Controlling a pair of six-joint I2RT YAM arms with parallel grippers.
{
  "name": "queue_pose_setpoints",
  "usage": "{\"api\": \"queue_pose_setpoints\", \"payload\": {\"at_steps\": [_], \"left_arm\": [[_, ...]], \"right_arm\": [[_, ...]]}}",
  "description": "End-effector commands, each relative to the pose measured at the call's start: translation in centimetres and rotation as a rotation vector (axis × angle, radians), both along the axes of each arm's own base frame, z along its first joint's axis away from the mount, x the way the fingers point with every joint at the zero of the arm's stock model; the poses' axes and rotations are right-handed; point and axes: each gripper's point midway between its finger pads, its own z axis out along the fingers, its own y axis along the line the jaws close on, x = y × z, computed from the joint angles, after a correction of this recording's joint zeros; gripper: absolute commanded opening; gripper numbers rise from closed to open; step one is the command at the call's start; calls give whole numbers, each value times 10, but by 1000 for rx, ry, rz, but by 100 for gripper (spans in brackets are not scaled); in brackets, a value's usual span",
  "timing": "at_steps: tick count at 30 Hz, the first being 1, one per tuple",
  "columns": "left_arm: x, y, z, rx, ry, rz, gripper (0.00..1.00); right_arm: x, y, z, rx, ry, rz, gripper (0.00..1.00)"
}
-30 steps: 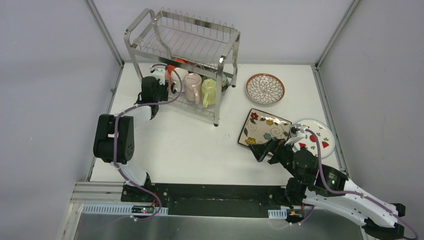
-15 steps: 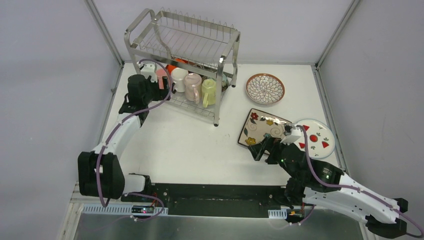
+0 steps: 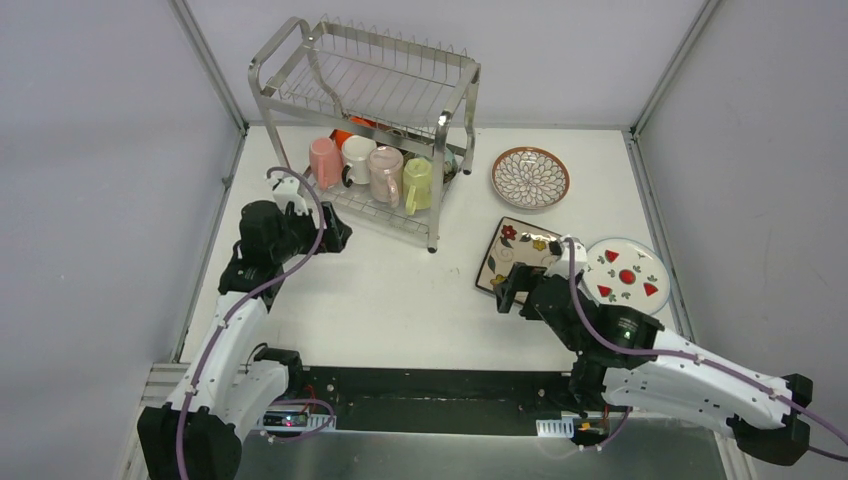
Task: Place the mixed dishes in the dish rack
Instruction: Adjust the plate at the center of the board.
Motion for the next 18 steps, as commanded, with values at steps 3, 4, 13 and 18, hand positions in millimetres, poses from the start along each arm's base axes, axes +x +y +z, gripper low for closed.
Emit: {"api": "queue_pose_setpoints", "payload": {"at_steps": [3, 4, 13, 18], "left_arm": [[-31, -12, -31, -90, 160, -39, 99], [-33, -14, -32, -96, 175, -47, 99], [-43, -3, -19, -139, 238, 66, 99], [-44, 7, -18, -131, 213, 128, 99]], "right_arm": [[22, 6, 26, -50, -64, -31, 100], [27, 5, 26, -61, -57, -35, 100], [75, 0, -6, 74, 120, -109, 100], [80, -9, -28, 132, 171, -201, 100]]}}
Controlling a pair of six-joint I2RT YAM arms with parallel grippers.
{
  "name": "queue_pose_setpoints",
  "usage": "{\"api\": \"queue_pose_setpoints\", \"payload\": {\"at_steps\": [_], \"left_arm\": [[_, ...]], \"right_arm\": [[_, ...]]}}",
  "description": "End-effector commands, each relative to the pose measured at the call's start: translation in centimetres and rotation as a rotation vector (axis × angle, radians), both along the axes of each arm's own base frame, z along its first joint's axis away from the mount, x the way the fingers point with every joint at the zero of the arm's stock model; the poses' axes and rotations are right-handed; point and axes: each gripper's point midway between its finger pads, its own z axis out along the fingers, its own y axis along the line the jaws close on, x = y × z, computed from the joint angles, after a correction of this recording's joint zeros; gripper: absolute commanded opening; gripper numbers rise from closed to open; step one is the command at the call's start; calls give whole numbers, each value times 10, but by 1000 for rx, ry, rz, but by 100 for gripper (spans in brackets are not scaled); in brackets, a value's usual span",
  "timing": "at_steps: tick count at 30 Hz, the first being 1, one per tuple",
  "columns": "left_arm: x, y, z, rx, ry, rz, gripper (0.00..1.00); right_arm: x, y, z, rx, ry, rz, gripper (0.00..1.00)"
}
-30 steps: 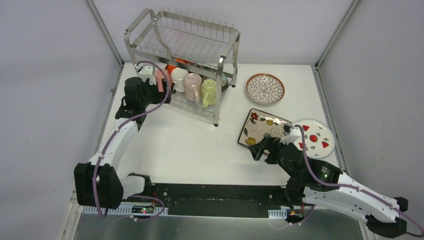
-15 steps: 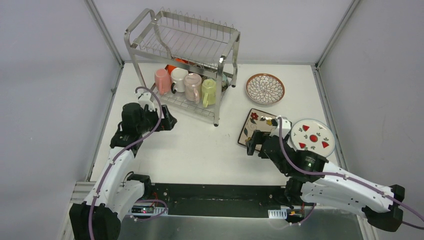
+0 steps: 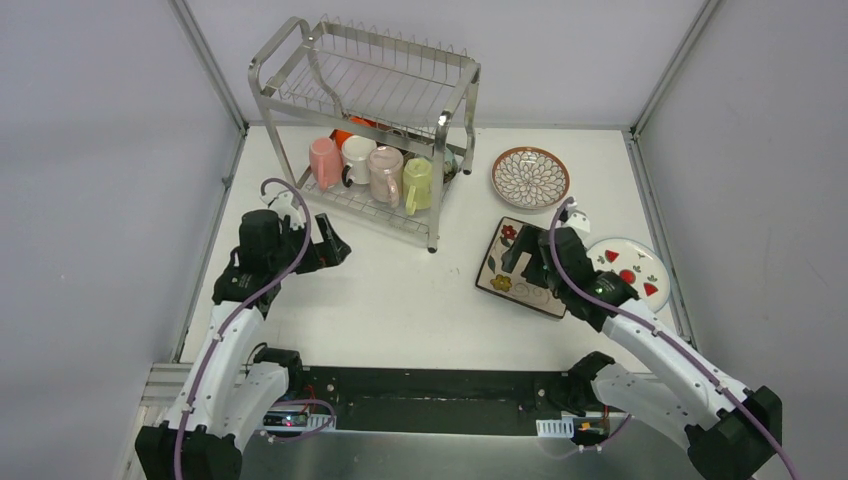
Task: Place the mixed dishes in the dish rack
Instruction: Adjust the plate at the center of the board.
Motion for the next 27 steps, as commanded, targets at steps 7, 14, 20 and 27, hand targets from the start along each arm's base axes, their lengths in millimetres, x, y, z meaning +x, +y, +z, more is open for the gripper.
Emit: {"api": "queue_pose_setpoints", "payload": {"at_steps": [7, 14, 20, 27], "left_arm": [[-3, 6, 19, -18, -74, 55, 99], [-2, 1, 11, -13, -57, 19, 98], [1, -10, 2, -39, -28, -33, 96], [-1, -20, 6, -62, -22, -100, 94]], "right_arm": [[-2, -38, -25, 89, -2, -274, 100], [-13, -74, -23, 33, 13, -377, 100], [-10, -90, -37, 9, 77, -391, 100], [0, -89, -68, 162, 169, -401, 100]]}}
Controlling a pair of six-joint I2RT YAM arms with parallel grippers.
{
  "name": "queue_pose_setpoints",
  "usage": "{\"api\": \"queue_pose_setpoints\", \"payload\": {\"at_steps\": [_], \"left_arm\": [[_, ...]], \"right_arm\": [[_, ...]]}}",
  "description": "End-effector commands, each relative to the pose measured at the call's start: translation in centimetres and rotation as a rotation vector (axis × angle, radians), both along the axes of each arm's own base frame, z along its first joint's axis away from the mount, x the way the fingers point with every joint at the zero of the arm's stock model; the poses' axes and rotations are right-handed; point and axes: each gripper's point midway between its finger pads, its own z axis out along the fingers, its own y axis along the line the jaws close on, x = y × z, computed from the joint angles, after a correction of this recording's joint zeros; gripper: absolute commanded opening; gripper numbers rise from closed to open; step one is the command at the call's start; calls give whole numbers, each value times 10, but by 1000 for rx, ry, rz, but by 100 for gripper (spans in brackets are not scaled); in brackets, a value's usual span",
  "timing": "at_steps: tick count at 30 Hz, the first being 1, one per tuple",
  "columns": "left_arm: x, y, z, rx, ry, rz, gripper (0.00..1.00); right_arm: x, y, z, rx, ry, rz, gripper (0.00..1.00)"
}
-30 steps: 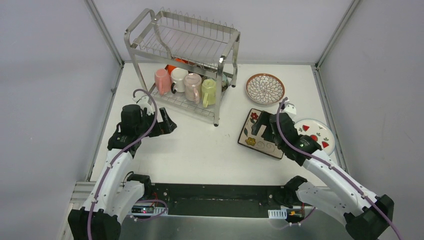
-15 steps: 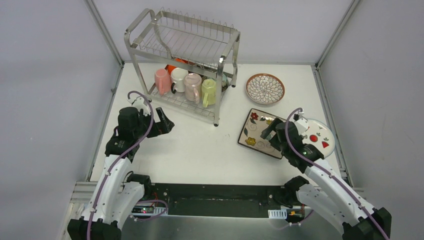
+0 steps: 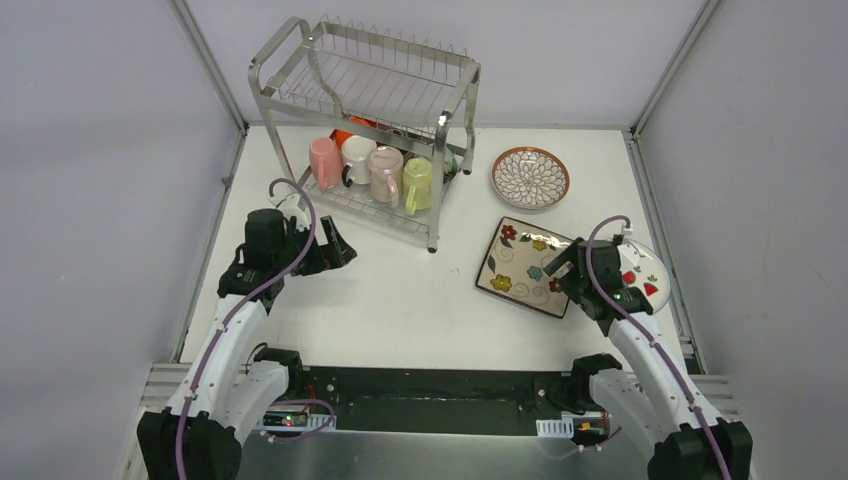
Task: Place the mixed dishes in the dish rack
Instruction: Adjust the plate at the center of the board.
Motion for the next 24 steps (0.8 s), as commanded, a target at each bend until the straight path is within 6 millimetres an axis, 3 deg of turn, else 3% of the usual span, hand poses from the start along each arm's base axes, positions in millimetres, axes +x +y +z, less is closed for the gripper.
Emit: {"api": "queue_pose_setpoints", "payload": {"at_steps": [1, 8, 14, 16, 24], "left_arm": [[0, -9, 17, -20, -74, -61, 94], [1, -5, 18, -6, -96, -41, 94], [-1, -6, 20, -5, -104, -46, 94], [-1, -6, 21, -4, -105, -50, 94], [0, -11, 19, -23, -97, -72, 92]], "right_arm": [[9, 11, -11, 135, 19, 47, 100], [10, 9, -28, 224, 68, 86, 100], [23, 11, -30, 295, -33, 119, 99], [23, 27, -23, 371, -79, 193, 98], [22, 50, -14, 511, -194, 271, 91]]}}
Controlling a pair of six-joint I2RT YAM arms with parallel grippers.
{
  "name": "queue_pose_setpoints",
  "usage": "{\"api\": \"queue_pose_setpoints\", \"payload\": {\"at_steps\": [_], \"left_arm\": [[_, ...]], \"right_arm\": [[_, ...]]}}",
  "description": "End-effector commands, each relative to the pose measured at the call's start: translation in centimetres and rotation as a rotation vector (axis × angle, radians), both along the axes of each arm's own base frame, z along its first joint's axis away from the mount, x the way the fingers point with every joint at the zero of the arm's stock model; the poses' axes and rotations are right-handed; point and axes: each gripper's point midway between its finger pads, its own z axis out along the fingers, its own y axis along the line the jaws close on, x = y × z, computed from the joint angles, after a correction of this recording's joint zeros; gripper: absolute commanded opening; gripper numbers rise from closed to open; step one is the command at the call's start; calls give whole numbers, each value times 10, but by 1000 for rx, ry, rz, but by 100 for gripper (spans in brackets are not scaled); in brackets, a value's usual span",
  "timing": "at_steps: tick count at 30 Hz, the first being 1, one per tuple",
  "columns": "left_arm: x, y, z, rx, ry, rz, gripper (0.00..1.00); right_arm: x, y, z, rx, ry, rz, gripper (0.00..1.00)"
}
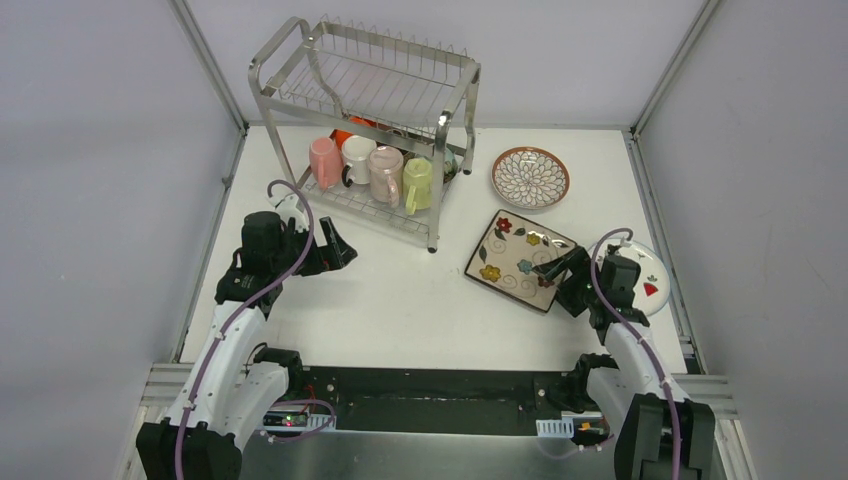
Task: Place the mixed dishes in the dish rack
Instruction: Adjust the plate at the center of the board.
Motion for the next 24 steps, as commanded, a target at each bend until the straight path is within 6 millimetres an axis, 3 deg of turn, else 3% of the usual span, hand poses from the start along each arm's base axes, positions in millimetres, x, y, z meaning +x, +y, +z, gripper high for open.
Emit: {"api": "queue_pose_setpoints", "payload": {"at_steps": [1, 8, 17, 24], "left_arm": [[5, -8, 9, -9, -50, -50, 92], [4, -11, 8, -18, -43, -70, 89], [2, -8, 11, -15, -62, -47, 87], [4, -5, 14, 0, -73, -33, 86]], "right_arm": [[7, 20, 21, 105, -108, 76, 89], [6, 16, 20, 96, -134, 53, 72], [9, 26, 60, 154, -344, 82, 56], [9, 24, 61, 186, -391, 37, 36]]}}
